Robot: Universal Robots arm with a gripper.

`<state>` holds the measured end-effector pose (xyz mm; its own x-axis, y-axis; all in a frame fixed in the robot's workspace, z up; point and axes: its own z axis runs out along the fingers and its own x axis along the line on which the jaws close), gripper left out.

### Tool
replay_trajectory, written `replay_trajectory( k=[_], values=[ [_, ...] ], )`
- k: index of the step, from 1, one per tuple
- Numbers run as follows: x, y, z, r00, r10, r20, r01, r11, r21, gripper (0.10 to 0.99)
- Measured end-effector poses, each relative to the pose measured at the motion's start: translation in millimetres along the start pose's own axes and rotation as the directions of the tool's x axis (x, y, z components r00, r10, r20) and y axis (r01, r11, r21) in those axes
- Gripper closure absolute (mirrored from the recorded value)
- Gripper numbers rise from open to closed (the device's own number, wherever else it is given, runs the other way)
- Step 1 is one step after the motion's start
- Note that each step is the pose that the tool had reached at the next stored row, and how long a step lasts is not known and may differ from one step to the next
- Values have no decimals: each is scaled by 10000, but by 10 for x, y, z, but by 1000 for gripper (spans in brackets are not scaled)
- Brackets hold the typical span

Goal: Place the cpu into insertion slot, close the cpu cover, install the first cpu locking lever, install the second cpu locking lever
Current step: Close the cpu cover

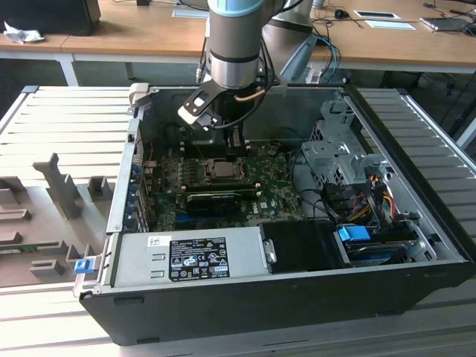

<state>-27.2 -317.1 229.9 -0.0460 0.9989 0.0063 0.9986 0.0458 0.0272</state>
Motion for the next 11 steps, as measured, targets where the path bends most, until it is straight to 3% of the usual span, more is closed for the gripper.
replay_trajectory(
  k=[7, 11],
  values=[
    [2, -107, 20, 10000, -6, -1, 6, 10000, 0, 980],
    [0, -154, 85, 10000, -43, -3, 43, 10000, 0, 980]
  ],
)
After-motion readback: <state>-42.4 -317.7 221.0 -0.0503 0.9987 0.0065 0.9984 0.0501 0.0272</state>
